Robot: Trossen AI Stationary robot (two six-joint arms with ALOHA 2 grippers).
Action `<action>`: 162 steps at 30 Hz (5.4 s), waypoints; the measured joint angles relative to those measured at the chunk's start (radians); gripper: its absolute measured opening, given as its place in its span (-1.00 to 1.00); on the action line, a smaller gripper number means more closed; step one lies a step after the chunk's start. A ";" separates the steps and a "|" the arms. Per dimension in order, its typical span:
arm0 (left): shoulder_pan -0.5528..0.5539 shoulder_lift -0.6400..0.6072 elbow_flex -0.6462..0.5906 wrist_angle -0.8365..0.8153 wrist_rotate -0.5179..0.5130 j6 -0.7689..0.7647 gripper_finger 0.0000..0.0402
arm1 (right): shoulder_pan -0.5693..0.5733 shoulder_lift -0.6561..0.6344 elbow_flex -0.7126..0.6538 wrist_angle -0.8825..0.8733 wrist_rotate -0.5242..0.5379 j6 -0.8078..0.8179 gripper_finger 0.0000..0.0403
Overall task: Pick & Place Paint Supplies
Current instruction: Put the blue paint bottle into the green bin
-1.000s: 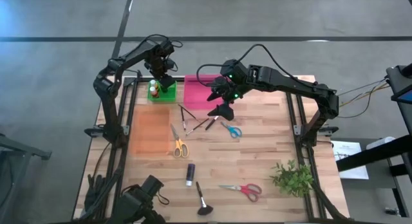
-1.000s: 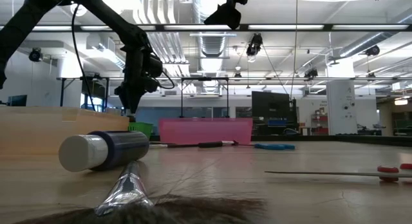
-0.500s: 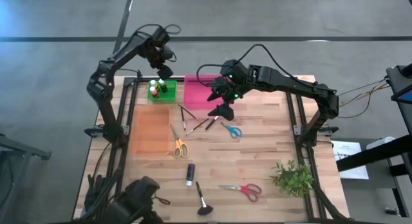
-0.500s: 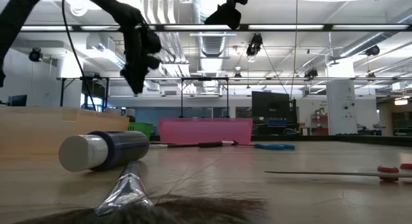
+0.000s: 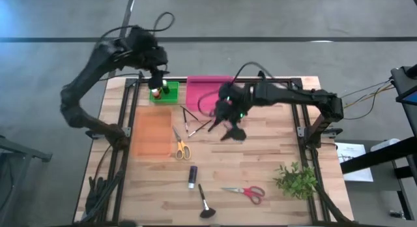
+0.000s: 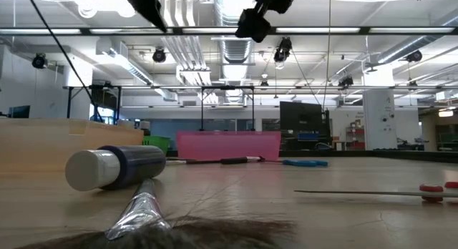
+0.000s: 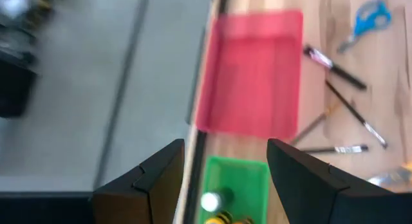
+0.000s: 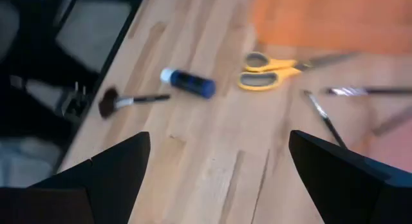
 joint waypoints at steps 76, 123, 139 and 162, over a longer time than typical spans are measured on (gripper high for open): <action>-0.050 -0.156 -0.001 -0.014 0.024 -0.184 0.14 | 0.186 0.588 0.350 -0.005 -0.183 -0.220 -0.34; -0.669 0.031 -0.005 0.277 -0.245 -0.129 -0.36 | -0.184 0.001 0.301 -0.034 -0.022 -0.041 -0.32; -0.669 0.031 -0.007 0.262 -0.289 -0.189 -0.27 | -0.182 0.002 0.300 -0.030 -0.018 -0.028 -0.32; -0.670 0.026 -0.007 0.303 -0.255 -0.207 -0.23 | -0.181 -0.024 0.301 -0.028 -0.026 -0.017 -0.32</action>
